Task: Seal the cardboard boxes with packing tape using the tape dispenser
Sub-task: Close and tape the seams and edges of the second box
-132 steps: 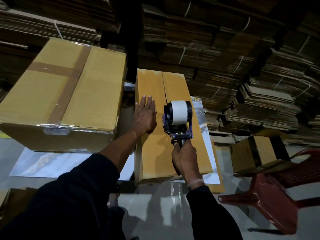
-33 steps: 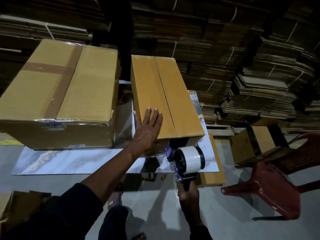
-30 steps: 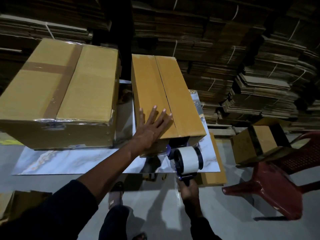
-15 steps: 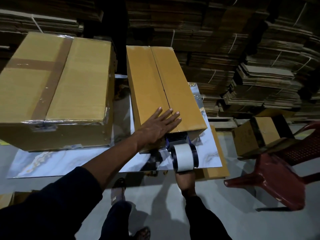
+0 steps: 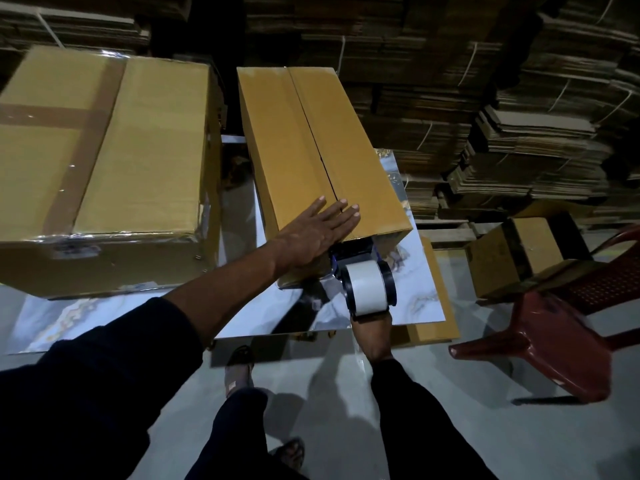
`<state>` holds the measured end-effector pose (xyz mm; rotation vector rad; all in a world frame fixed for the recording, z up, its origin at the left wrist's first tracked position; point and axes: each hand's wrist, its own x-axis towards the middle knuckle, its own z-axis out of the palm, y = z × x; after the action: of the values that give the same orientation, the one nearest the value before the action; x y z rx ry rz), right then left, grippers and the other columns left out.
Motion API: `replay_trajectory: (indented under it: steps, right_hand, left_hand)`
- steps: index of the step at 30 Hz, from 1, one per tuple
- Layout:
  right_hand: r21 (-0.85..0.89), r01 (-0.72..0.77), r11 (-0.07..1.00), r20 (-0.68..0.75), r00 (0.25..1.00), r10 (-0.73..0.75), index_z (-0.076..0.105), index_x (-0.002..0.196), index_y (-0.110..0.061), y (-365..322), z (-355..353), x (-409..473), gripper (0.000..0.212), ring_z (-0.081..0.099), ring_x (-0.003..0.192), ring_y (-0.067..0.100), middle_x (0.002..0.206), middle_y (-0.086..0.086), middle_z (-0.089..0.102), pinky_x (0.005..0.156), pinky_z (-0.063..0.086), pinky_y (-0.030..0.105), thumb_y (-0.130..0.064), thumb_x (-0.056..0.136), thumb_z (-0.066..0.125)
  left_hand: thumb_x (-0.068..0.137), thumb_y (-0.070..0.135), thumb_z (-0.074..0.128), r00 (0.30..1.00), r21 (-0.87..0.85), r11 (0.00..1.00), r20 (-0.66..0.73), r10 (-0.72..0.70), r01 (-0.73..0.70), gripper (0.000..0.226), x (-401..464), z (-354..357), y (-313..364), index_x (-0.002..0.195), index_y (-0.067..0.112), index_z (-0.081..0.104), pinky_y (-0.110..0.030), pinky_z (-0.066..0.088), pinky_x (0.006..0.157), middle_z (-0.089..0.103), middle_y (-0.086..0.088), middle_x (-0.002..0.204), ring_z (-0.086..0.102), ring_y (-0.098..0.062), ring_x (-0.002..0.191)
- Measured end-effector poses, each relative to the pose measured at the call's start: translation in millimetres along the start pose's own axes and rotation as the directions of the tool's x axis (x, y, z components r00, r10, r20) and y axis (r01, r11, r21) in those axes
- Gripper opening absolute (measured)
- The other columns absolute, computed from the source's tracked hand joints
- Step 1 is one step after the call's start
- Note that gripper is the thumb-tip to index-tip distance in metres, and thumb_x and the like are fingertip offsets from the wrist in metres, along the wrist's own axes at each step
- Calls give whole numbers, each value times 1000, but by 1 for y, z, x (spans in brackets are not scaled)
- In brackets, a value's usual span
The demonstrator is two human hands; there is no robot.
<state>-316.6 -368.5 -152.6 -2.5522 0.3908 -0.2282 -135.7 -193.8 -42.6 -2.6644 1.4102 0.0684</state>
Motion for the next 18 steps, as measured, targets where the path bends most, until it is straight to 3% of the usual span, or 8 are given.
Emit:
replay_trajectory:
  steps: [1, 3, 6, 7, 9, 13, 14, 18]
  right_hand:
    - [39, -15, 999, 43, 999, 13, 70, 123, -7, 7, 6, 2, 35, 46, 97, -36, 98, -63, 50, 97, 46, 13, -29, 97, 72]
    - [170, -56, 984, 49, 998, 49, 75, 115, -15, 12, 7, 11, 28, 60, 105, -18, 104, -47, 64, 99, 52, 24, 0, 92, 70]
    - [451, -277, 848, 111, 961, 255, 80, 96, -9, 5, -5, 17, 22, 73, 94, 23, 99, 5, 79, 84, 60, 38, -8, 84, 62]
    - [359, -269, 894, 99, 963, 250, 78, 93, -4, 0, -7, 18, 17, 71, 89, 24, 92, 13, 77, 79, 57, 40, -7, 82, 65]
    - [77, -226, 971, 7, 974, 226, 76, 84, -4, 1, -10, 21, 15, 69, 85, 20, 80, 16, 75, 71, 54, 40, -11, 71, 76]
    - [-65, -383, 922, 69, 920, 387, 72, 78, -4, 9, -24, 31, 19, 66, 80, 47, 80, 24, 71, 70, 54, 45, -18, 68, 63]
    - [-61, -403, 913, 56, 912, 406, 67, 71, -8, 13, -30, 36, 6, 64, 75, 47, 75, 22, 70, 67, 55, 44, -12, 67, 67]
    - [-44, -392, 919, 46, 918, 394, 53, 62, -11, 24, -38, 49, 17, 57, 60, 42, 58, 11, 61, 57, 54, 41, -6, 59, 69]
  left_hand:
    - [107, 5, 36, 1000, 1, 1000, 3, -2, 2, 79, 1, 0, 0, 163, 16, -18, -53, -5, 129, -21, -5, 172, -18, -28, 158]
    - [109, 7, 34, 1000, -3, 1000, 14, -1, 1, 76, 2, -1, -2, 163, 16, -18, -51, -5, 129, -20, -5, 172, -18, -28, 158]
    - [109, 8, 33, 1000, -7, 1000, 31, 4, -4, 74, 6, -1, -4, 163, 16, -17, -49, -4, 129, -20, -6, 172, -17, -29, 159]
    - [109, 8, 33, 999, -4, 1000, 35, 4, -4, 74, 7, -1, -4, 163, 16, -17, -48, -3, 129, -20, -6, 172, -17, -29, 159]
    - [109, 8, 32, 999, 12, 1000, 45, 5, -5, 73, 9, -1, -6, 163, 15, -17, -48, -2, 129, -20, -7, 172, -17, -29, 159]
    - [108, 7, 33, 999, 26, 1000, 38, -2, 1, 74, 12, -1, -6, 164, 14, -15, -47, 0, 129, -19, -7, 172, -15, -29, 159]
    - [108, 8, 34, 999, 20, 1000, 33, -8, 7, 75, 13, 0, -6, 164, 14, -15, -47, 0, 130, -18, -6, 172, -15, -29, 159]
    - [110, 18, 35, 1000, -11, 1000, -10, -9, 9, 72, 17, 7, -9, 164, 15, -13, -48, 0, 130, -16, -7, 173, -14, -30, 159]
